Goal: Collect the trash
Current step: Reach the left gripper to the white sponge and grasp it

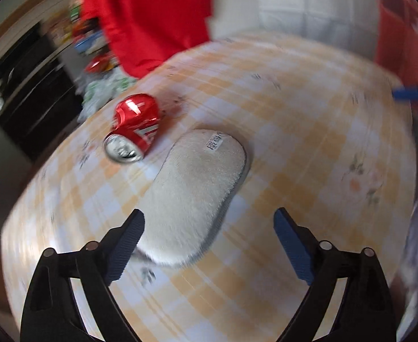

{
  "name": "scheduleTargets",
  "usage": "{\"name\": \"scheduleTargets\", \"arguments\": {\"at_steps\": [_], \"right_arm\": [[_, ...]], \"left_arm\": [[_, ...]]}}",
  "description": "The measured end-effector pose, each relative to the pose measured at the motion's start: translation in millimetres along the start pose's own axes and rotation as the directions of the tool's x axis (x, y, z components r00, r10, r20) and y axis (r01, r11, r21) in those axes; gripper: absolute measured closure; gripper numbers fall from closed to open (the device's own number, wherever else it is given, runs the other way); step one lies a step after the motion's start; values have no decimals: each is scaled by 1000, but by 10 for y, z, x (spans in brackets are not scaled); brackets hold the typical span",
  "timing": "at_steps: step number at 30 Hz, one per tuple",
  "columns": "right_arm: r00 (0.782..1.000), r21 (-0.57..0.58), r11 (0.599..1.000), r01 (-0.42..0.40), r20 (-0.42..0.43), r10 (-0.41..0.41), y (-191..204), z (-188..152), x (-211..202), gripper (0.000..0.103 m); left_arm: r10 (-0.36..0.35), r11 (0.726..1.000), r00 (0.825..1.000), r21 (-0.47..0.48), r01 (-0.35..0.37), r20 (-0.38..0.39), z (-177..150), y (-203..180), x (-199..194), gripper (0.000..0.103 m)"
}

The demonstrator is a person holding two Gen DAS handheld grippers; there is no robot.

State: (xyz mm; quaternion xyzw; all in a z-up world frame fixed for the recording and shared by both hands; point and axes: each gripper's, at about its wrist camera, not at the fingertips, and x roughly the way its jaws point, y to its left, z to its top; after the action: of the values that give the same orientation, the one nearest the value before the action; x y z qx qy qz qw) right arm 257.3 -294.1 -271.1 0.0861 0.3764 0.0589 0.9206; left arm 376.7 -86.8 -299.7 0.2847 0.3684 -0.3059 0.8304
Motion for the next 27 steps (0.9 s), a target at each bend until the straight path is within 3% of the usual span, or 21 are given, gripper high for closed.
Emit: {"name": "scheduleTargets", "arguments": {"at_steps": [3, 8, 11, 20, 22, 24, 27], "right_arm": [[1000, 38, 999, 4, -10, -3, -134, 69, 79, 6], [1000, 76, 997, 6, -19, -5, -271, 168, 202, 6], [1000, 59, 998, 12, -21, -11, -270, 209, 247, 6], [999, 30, 1000, -7, -44, 8, -106, 303, 363, 6], [999, 19, 1000, -16, -48, 17, -35, 329, 375, 6], [998, 5, 1000, -31, -46, 31, 36, 356, 378, 6], [995, -27, 995, -92, -52, 90, 166, 430, 415, 6]], "left_arm": [[7, 996, 1000, 84, -6, -18, 103, 98, 216, 12], [-147, 984, 985, 87, 155, -94, 201, 287, 528, 12], [-190, 975, 975, 94, 201, -112, 193, 322, 605, 7], [-244, 969, 966, 15, 246, -86, 116, 431, 614, 6], [-239, 971, 967, -25, 238, -87, 107, 438, 599, 13], [-270, 962, 960, -54, 267, -68, 49, 427, 492, 16], [-264, 960, 964, -103, 259, -41, -176, 402, 287, 20]]}}
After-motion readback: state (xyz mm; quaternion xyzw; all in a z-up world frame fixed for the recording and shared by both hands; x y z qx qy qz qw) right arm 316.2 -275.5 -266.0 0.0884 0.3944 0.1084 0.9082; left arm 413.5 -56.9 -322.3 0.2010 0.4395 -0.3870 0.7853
